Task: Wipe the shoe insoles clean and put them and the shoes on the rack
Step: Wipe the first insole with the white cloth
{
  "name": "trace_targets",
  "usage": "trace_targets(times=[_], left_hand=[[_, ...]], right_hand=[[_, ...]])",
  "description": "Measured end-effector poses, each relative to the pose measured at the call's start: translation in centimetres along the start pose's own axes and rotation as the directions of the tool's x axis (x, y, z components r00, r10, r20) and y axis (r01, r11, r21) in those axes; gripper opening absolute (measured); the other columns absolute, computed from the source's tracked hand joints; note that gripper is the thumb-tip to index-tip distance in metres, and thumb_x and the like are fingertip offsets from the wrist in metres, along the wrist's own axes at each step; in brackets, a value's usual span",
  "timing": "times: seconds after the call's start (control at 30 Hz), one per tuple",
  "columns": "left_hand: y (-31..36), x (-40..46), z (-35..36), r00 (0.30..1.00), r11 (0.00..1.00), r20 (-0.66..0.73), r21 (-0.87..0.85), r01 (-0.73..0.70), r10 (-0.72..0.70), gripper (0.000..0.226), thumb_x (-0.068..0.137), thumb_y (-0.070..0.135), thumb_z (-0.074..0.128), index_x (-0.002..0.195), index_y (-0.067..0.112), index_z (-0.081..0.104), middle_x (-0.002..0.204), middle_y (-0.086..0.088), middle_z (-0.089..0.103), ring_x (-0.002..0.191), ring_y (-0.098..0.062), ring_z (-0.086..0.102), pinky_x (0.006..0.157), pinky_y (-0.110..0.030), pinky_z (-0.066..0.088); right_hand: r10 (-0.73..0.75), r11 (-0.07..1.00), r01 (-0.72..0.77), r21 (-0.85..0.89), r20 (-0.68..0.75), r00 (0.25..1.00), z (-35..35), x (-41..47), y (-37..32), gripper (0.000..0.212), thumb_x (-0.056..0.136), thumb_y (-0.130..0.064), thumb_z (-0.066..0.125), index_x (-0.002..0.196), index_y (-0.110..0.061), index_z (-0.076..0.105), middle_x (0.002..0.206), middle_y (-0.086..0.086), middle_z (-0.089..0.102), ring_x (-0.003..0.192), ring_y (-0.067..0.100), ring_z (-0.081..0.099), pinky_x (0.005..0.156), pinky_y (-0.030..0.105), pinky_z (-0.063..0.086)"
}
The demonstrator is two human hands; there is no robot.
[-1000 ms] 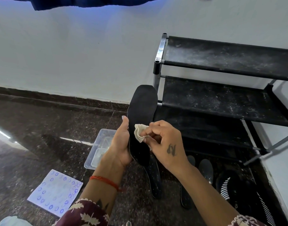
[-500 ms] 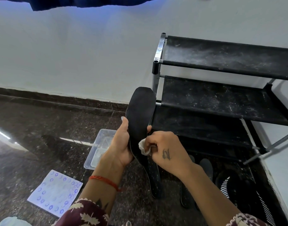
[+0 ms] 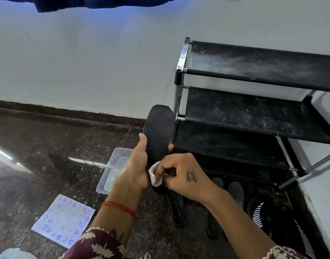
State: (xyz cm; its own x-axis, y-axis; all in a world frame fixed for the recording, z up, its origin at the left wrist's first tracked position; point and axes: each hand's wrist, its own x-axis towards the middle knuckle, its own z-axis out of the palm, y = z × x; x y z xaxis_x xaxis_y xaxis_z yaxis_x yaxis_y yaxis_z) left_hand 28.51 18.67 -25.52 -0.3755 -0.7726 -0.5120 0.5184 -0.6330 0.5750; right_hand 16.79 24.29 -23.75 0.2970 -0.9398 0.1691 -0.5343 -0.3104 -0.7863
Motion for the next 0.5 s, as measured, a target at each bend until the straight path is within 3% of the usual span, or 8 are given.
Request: trace_targets(times=[0.13, 0.23, 0.33, 0.4, 0.5], left_hand=[[-0.1, -0.1, 0.2, 1.0, 0.999, -0.01, 0.036, -0.004, 0.005, 0.074, 0.092, 0.066, 0.024, 0.12, 0.009, 0.061, 0.091, -0.015, 0.066, 0.075, -0.023, 0.066, 0.074, -0.037, 0.053], [0.0, -0.3, 0.3, 1.0, 1.0, 0.018, 0.012, -0.004, 0.003, 0.077, 0.091, 0.067, 0.023, 0.107, 0.006, 0.068, 0.086, -0.013, 0.066, 0.071, -0.023, 0.068, 0.069, -0.035, 0.054], [0.0, -0.3, 0.4, 0.999, 1.0, 0.047, 0.006, -0.009, 0.009, 0.082, 0.092, 0.066, 0.022, 0.08, 0.007, 0.078, 0.086, -0.012, 0.07, 0.069, -0.024, 0.071, 0.06, -0.035, 0.059], [0.0, -0.4, 0.5, 0.999, 1.0, 0.046, 0.013, 0.013, -0.014, 0.081, 0.092, 0.067, 0.023, 0.083, 0.006, 0.076, 0.09, -0.012, 0.07, 0.07, -0.025, 0.071, 0.064, -0.036, 0.057], [0.1, -0.4, 0.7, 0.996, 0.994, 0.031, -0.071, 0.086, -0.084, 0.074, 0.089, 0.067, 0.031, 0.107, 0.003, 0.064, 0.095, -0.015, 0.066, 0.069, -0.028, 0.071, 0.066, -0.042, 0.058]], right_hand=[[0.012, 0.968, 0.01, -0.253, 0.085, 0.996, -0.2, -0.3, 0.4, 0.023, 0.068, 0.003, 0.057, 0.069, -0.014, 0.073, 0.078, -0.002, 0.07, 0.073, 0.01, 0.064, 0.071, 0.03, 0.054], [0.023, 0.937, -0.063, -0.343, -0.12, 0.992, -0.4, -0.4, 0.6, 0.016, 0.07, -0.005, 0.061, 0.069, -0.017, 0.073, 0.077, -0.003, 0.07, 0.073, 0.012, 0.064, 0.07, 0.03, 0.054], [0.058, 0.985, -0.114, -0.128, -0.374, 0.926, -0.6, -0.2, 0.5, 0.018, 0.071, 0.0, 0.065, 0.068, -0.016, 0.071, 0.077, -0.004, 0.07, 0.078, 0.006, 0.065, 0.068, 0.016, 0.052], [0.147, 0.987, -0.12, 0.108, -0.286, 0.947, -0.4, -0.1, -0.1, 0.019, 0.072, 0.004, 0.07, 0.072, -0.015, 0.071, 0.075, -0.009, 0.068, 0.074, -0.001, 0.064, 0.066, 0.009, 0.049], [0.111, 0.977, -0.098, 0.192, -0.062, 0.992, 0.2, -0.1, -0.8, 0.014, 0.075, 0.0, 0.071, 0.082, -0.012, 0.072, 0.083, -0.008, 0.069, 0.076, 0.0, 0.066, 0.073, 0.009, 0.048]])
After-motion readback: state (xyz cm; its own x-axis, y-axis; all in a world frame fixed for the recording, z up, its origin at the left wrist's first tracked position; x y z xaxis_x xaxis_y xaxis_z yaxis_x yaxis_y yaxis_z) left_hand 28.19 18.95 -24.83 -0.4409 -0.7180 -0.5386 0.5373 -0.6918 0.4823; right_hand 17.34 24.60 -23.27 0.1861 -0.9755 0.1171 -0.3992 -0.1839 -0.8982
